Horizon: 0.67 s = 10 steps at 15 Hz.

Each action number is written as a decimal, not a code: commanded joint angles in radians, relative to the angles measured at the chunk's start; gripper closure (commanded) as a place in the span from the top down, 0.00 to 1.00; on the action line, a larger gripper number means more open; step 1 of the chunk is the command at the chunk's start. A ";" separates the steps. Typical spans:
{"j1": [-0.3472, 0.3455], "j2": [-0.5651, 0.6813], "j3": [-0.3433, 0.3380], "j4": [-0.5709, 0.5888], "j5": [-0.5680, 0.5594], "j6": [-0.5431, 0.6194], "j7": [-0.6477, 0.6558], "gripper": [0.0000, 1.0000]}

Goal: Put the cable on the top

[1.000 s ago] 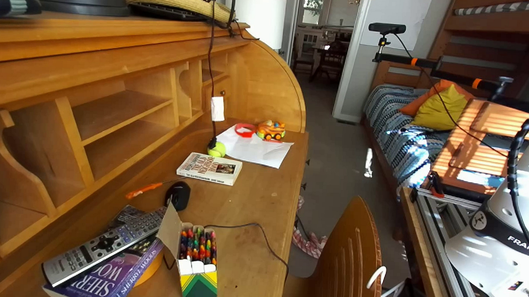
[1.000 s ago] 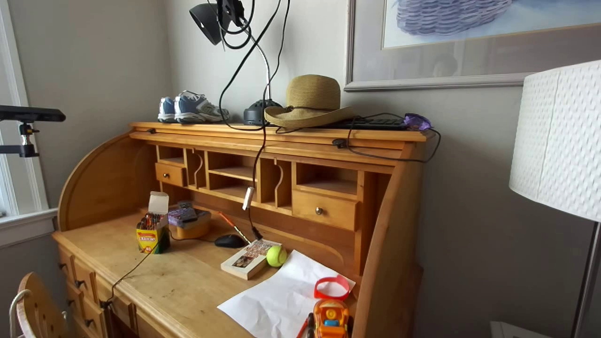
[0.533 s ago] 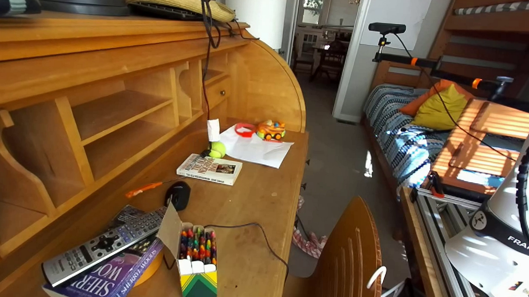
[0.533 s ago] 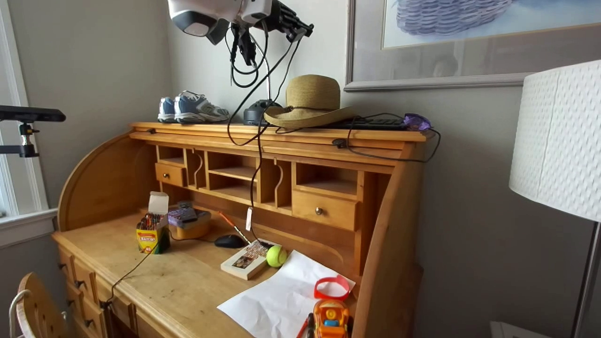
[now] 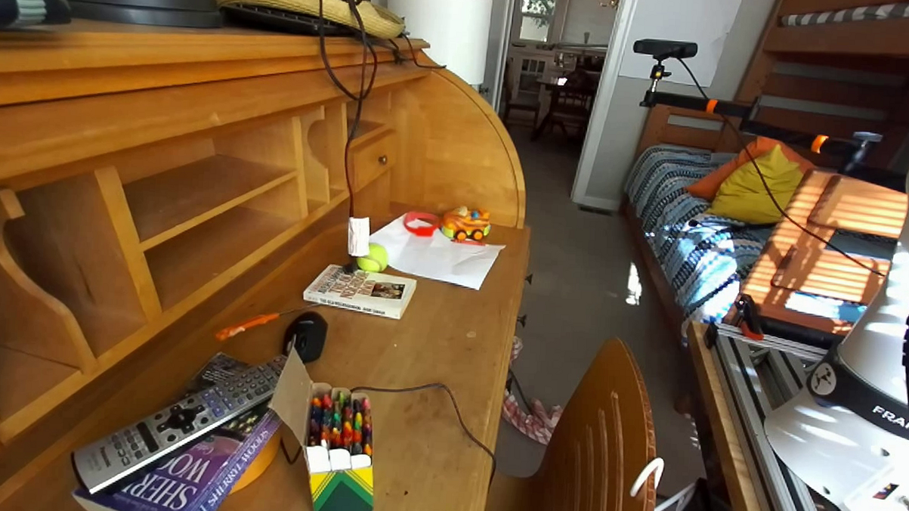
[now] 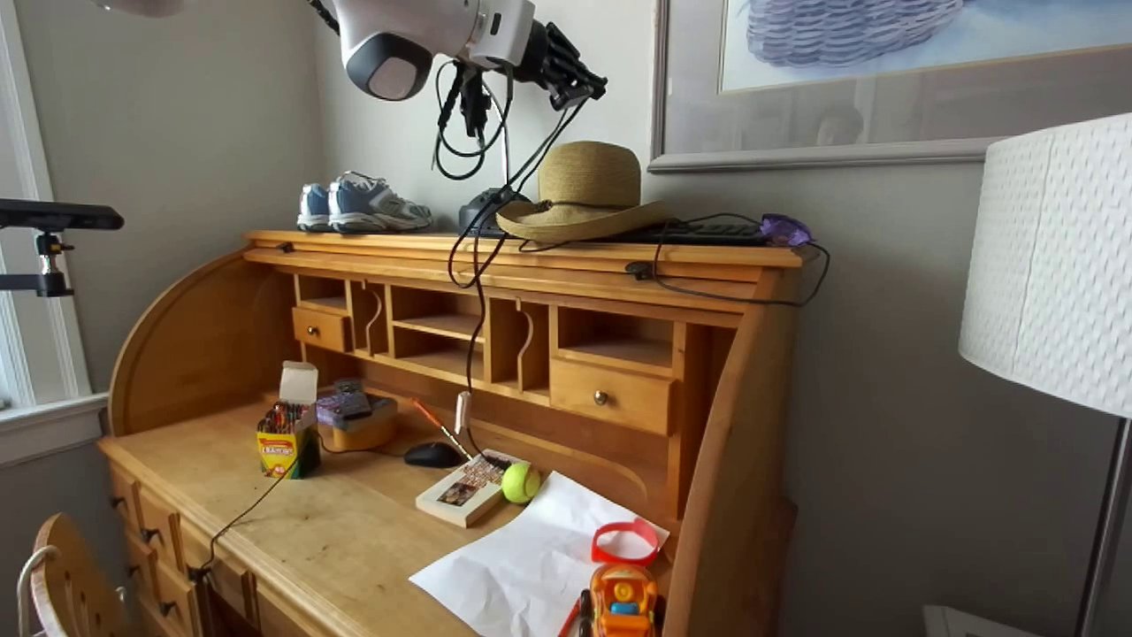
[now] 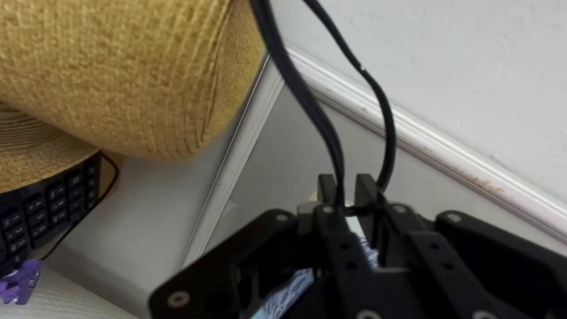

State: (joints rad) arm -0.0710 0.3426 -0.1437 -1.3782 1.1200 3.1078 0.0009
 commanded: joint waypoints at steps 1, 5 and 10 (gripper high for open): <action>0.109 0.017 -0.190 0.048 -0.148 -0.101 0.267 0.48; 0.189 0.067 -0.367 0.211 -0.321 -0.224 0.548 0.79; 0.169 0.143 -0.416 0.471 -0.419 -0.284 0.696 1.00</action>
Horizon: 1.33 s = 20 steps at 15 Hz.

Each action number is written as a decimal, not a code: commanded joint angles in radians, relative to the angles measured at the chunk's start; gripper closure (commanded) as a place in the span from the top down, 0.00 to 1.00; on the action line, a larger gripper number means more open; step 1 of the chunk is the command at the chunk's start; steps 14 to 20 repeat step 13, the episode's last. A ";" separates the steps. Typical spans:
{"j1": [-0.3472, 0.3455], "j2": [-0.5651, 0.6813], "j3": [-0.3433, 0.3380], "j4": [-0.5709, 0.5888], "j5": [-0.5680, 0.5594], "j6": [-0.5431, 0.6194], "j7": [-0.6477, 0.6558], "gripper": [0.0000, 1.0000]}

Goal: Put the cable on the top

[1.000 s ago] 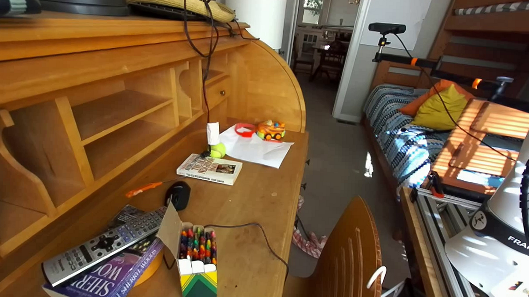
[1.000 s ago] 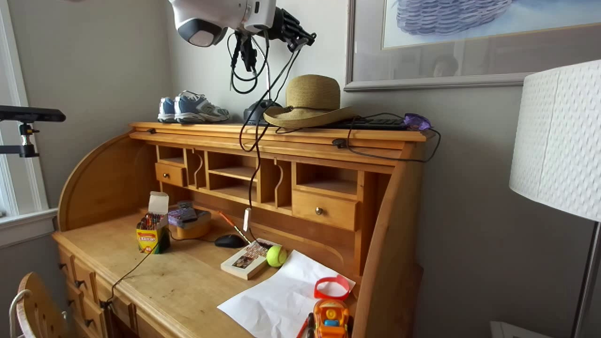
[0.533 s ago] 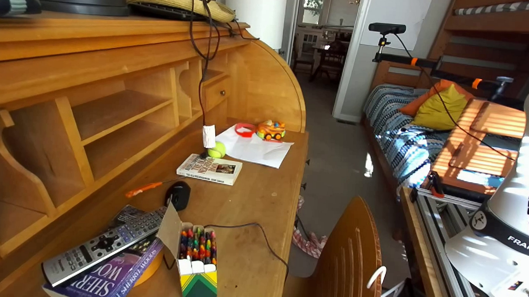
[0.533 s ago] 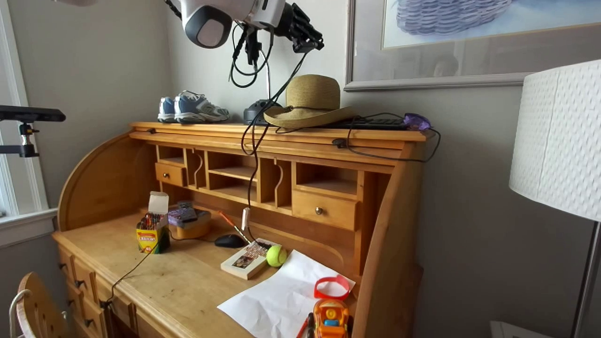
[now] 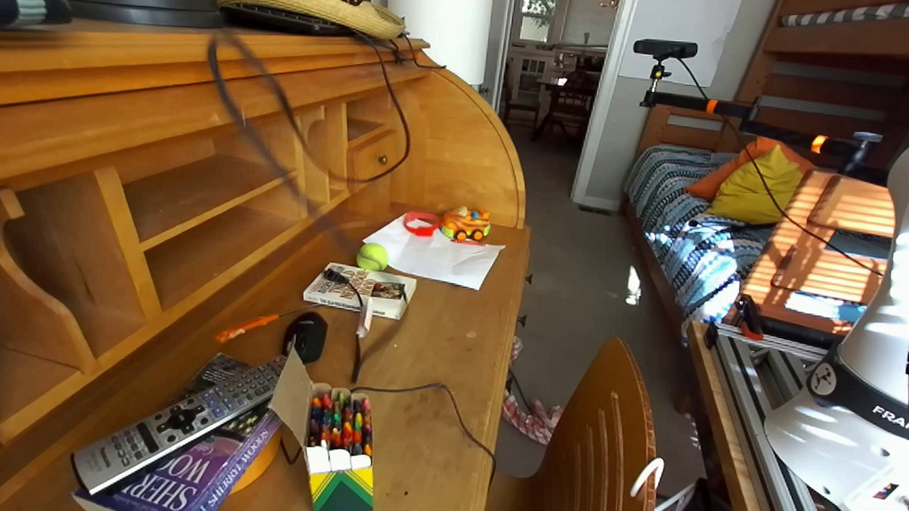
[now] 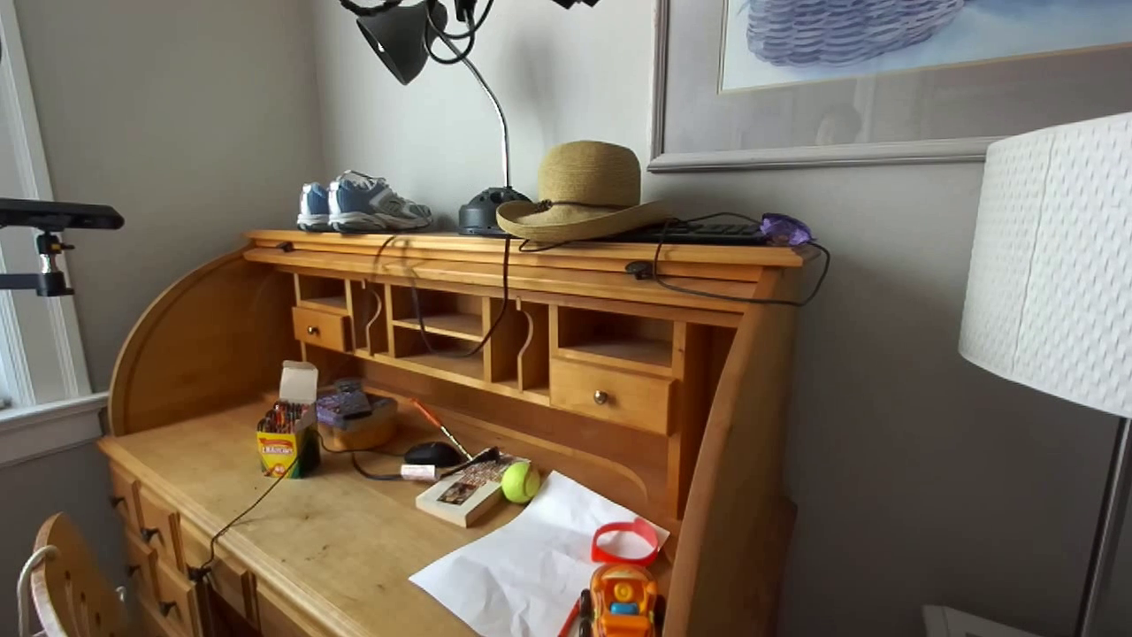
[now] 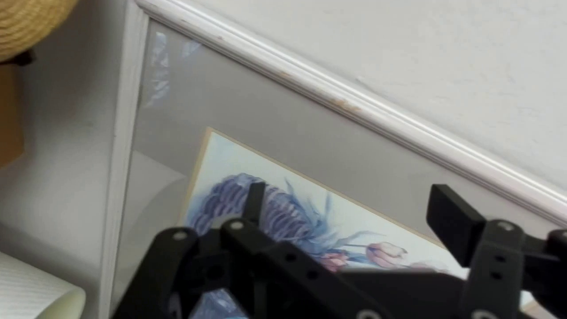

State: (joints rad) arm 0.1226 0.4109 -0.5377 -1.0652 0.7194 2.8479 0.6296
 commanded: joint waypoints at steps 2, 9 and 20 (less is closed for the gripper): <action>-0.039 0.082 -0.006 0.202 0.001 0.002 0.031 1.00; -0.108 0.058 0.131 0.206 -0.060 0.059 -0.075 1.00; -0.108 0.069 0.131 0.217 -0.060 0.067 -0.084 1.00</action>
